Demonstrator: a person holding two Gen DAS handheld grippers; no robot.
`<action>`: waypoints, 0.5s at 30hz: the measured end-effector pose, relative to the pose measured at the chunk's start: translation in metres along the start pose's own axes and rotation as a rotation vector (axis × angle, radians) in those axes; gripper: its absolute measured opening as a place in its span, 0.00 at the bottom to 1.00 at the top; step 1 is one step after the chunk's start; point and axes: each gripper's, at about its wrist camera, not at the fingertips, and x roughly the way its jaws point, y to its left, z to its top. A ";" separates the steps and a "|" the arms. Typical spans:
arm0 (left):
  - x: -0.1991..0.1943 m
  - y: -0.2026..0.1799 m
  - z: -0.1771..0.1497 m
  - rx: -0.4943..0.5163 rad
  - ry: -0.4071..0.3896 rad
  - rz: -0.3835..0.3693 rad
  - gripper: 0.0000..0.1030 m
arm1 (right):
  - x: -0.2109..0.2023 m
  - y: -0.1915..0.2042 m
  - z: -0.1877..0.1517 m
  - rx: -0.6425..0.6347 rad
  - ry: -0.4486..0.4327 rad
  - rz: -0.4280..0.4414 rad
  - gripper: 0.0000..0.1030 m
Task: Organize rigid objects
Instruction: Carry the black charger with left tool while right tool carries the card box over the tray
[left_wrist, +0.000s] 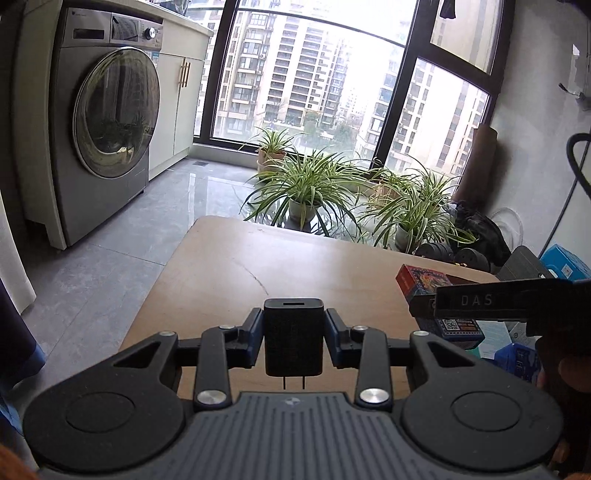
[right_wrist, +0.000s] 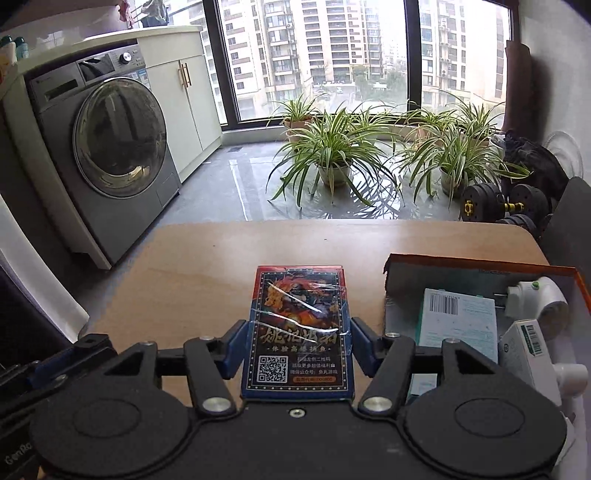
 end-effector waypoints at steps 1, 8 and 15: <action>-0.006 -0.003 -0.001 0.002 -0.006 -0.006 0.35 | -0.013 -0.001 -0.002 -0.004 -0.014 0.006 0.69; -0.041 -0.033 -0.007 0.027 -0.029 -0.050 0.35 | -0.099 -0.020 -0.037 0.002 -0.088 -0.012 0.69; -0.067 -0.068 -0.019 0.069 -0.029 -0.098 0.35 | -0.159 -0.048 -0.074 0.035 -0.133 -0.062 0.69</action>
